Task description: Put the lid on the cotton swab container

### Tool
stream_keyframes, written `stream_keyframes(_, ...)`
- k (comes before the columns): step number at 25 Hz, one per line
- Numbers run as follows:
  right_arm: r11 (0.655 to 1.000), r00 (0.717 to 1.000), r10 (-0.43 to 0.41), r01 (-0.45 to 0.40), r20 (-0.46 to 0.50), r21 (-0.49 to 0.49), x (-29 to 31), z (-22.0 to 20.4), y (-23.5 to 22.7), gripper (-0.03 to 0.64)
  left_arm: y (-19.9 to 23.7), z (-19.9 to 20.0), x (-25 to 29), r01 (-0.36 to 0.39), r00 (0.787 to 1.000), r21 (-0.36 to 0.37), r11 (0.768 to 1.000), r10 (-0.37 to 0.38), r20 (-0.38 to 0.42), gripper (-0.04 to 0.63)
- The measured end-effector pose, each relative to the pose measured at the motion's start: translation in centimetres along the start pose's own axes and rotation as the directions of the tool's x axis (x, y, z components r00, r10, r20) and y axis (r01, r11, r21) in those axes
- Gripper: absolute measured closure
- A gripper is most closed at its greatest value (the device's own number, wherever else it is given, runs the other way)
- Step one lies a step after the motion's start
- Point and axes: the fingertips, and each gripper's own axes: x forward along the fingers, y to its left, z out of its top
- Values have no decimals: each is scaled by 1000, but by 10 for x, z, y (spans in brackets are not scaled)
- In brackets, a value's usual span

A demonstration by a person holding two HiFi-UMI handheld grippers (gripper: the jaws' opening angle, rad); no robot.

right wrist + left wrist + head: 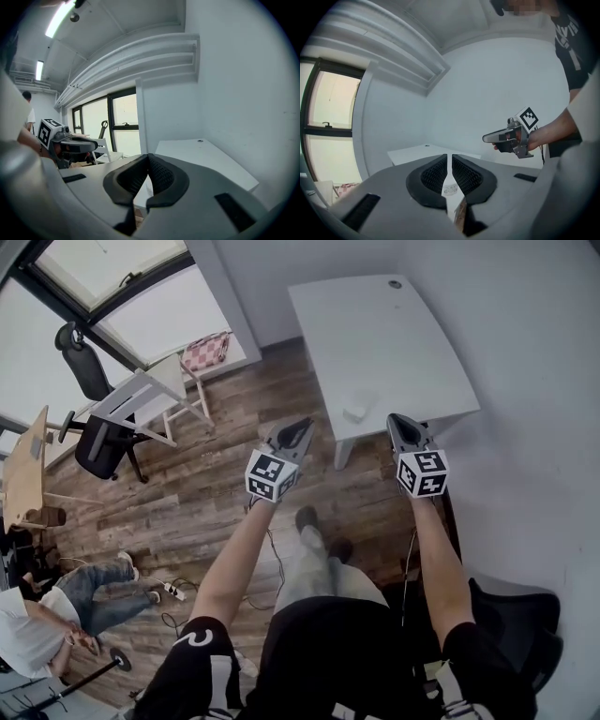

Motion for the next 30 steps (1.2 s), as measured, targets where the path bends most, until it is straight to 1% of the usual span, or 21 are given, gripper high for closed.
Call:
stream_keyframes(2,1000,1000,3,-3,-3,-11,6,-4,-2,603,-1,-10,8,22,1000,-7,1000,-22,-10,560)
stream_keyframes(10,999,999,34,-34,-5,-19,31,-24,-13,603,-5,-47,47,96,994,-29,995,-97,-53,374)
stream_keyframes(14,999,999,47,-47,-16,-19,42,-37,-16,603,-13,-68,66,160,983,-38,986,-162,-83,297)
stream_keyframes(20,997,997,70,-70,-13,-20,61,-49,-19,603,-15,-98,92,215,970,-11,977,-215,-112,261)
stream_keyframes(24,997,997,77,-77,-7,-20,75,-59,-28,603,-11,-114,111,250,962,0,968,-249,-114,256)
stream_keyframes(30,997,997,75,-76,16,10,98,-71,-43,603,-2,-136,138,292,949,6,956,-290,-123,255)
